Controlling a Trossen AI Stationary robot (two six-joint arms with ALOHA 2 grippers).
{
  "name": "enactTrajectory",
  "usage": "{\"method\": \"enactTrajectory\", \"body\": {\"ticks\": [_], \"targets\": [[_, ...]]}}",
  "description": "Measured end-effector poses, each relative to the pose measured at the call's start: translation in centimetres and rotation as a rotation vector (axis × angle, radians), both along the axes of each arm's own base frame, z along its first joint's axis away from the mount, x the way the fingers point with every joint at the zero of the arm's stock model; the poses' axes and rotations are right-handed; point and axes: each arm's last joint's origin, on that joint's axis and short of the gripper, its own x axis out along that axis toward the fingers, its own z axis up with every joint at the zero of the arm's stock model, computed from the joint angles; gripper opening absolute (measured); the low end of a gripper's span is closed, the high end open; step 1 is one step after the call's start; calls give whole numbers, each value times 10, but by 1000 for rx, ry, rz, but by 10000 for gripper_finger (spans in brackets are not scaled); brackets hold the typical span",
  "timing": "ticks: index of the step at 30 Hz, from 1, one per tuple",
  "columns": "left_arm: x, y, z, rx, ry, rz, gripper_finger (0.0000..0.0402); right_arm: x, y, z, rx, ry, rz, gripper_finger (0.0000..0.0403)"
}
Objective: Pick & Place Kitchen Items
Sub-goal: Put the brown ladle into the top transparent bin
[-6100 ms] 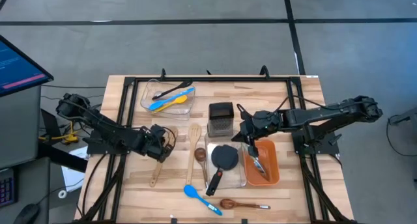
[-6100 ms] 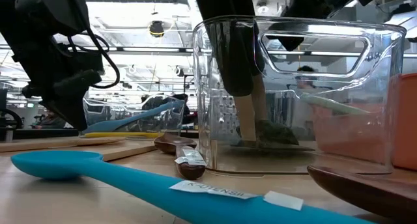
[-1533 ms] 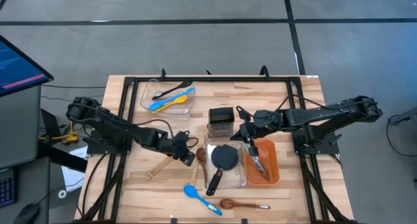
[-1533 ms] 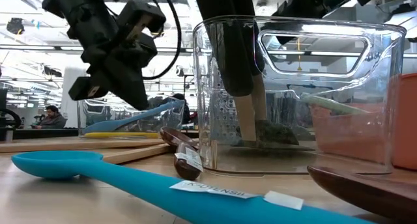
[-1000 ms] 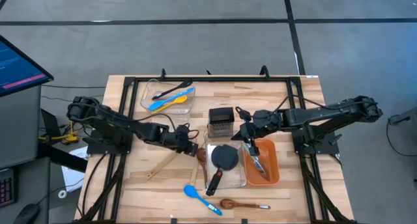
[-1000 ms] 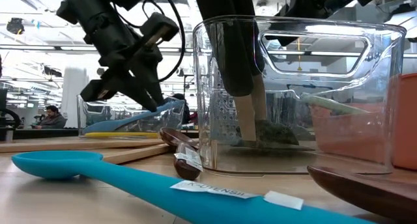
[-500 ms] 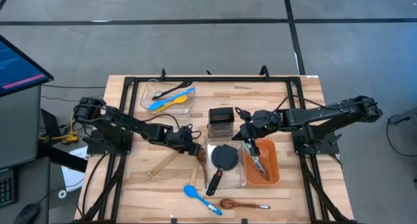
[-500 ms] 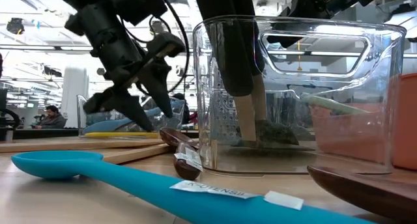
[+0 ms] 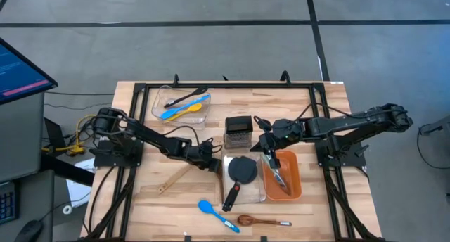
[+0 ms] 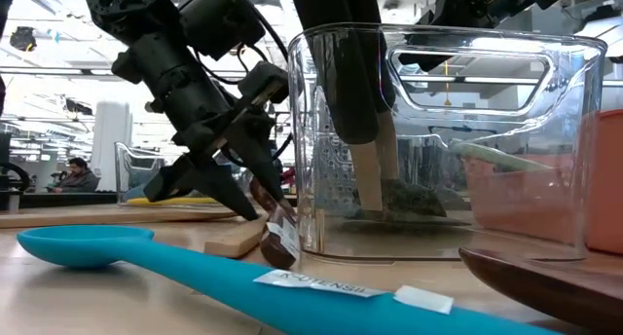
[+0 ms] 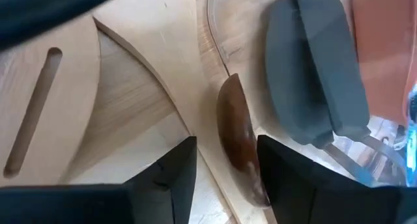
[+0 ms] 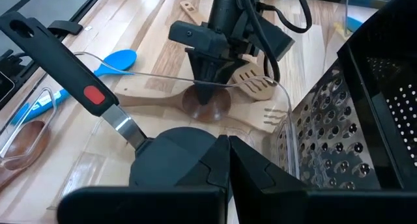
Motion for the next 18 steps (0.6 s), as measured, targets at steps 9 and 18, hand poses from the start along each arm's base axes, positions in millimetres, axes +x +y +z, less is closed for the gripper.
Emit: {"method": "enactTrajectory", "body": {"ticks": [9,18], "targets": [[0,-1,0,4,-3,-2,70,0,0,0,-2,0,1,0],[0,-6,3,65,-28,-102,7,0,0,0,-2,1,1,0]]}}
